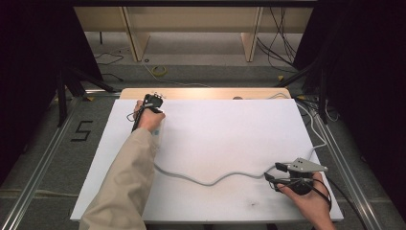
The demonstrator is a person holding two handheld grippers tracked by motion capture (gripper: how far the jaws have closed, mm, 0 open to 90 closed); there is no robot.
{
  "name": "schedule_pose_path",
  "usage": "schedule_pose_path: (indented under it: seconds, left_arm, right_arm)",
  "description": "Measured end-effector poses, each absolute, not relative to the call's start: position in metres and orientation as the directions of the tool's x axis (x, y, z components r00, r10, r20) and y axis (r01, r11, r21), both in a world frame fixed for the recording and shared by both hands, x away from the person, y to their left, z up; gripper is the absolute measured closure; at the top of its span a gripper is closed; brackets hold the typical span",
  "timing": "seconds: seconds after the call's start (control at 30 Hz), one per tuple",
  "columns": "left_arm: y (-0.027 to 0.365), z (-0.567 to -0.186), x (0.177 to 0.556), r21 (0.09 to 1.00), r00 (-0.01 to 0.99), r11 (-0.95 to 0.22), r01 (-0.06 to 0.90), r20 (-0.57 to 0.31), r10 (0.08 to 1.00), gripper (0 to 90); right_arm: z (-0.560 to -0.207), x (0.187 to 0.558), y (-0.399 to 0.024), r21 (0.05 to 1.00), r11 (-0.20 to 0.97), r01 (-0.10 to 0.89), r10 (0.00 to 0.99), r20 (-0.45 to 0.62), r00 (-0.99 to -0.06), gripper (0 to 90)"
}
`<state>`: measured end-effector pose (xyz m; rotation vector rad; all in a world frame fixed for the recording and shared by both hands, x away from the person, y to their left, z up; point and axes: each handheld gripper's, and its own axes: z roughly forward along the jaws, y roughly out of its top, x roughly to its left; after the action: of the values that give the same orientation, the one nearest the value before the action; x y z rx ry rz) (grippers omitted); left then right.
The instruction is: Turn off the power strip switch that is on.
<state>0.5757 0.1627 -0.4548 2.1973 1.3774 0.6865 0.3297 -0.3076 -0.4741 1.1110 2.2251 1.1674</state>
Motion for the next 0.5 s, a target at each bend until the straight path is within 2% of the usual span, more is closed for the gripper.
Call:
schedule_pose_path:
  seconds: [0.3, 0.43, 0.5]
  left_arm:
    - [0.1623, -0.4543, 0.5762, 0.609, 0.356, -0.371, 0.701, 0.152, 0.922, 90.0]
    - [0.1650, -0.4550, 0.5768, 0.605, 0.345, -0.384, 0.697, 0.187, 0.920, 90.0]
    - [0.1675, -0.4547, 0.5770, 0.609, 0.348, -0.371, 0.701, 0.161, 0.923, 90.0]
  right_arm:
    - [-0.4741, 0.3296, -0.3072, 0.818, 0.339, 0.465, 0.791, 0.020, -0.612, 39.2]
    - [-0.4741, 0.3297, -0.3073, 0.819, 0.339, 0.463, 0.790, 0.019, -0.612, 39.2]
    - [-0.4740, 0.3297, -0.3073, 0.818, 0.339, 0.464, 0.790, 0.019, -0.613, 39.2]
